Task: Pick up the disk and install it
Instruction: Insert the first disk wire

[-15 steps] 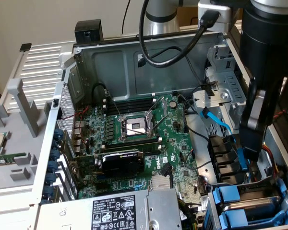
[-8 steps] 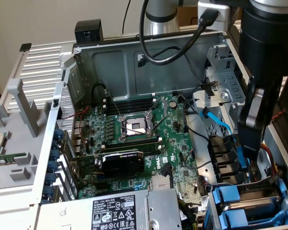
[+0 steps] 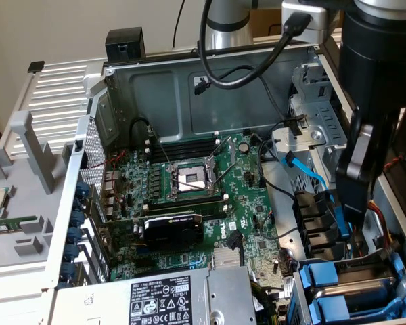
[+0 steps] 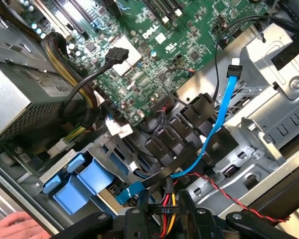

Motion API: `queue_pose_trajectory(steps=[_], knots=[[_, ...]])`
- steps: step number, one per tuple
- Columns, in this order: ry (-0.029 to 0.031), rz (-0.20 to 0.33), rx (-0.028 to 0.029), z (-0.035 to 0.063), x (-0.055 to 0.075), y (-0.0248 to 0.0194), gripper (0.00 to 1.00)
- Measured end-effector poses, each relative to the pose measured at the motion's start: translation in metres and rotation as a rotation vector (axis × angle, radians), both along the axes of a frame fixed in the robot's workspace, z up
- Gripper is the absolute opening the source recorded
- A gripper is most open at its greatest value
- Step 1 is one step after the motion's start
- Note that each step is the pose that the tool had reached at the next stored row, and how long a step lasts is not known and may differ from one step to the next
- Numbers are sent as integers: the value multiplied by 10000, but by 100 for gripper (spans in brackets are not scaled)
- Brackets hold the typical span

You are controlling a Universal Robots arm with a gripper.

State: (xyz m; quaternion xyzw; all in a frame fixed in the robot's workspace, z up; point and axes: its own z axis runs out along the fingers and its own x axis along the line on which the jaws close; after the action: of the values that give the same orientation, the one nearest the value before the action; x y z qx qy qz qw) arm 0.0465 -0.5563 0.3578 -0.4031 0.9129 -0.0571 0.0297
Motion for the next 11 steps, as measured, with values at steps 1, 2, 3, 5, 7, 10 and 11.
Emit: queue_pose_trajectory(steps=[1, 2, 3, 5, 7, 10, 11], knots=[[0, -32, 1, -4, 1, 0, 35], [0, -70, 2, -7, 1, 1, 35], [0, -106, 1, -9, 2, 0, 35], [-1, -180, 1, -15, 2, 1, 35], [-1, -251, 2, -19, 5, 1, 35], [-1, -360, 2, -24, 16, 9, 35], [0, -396, 2, -25, 19, 11, 35]])
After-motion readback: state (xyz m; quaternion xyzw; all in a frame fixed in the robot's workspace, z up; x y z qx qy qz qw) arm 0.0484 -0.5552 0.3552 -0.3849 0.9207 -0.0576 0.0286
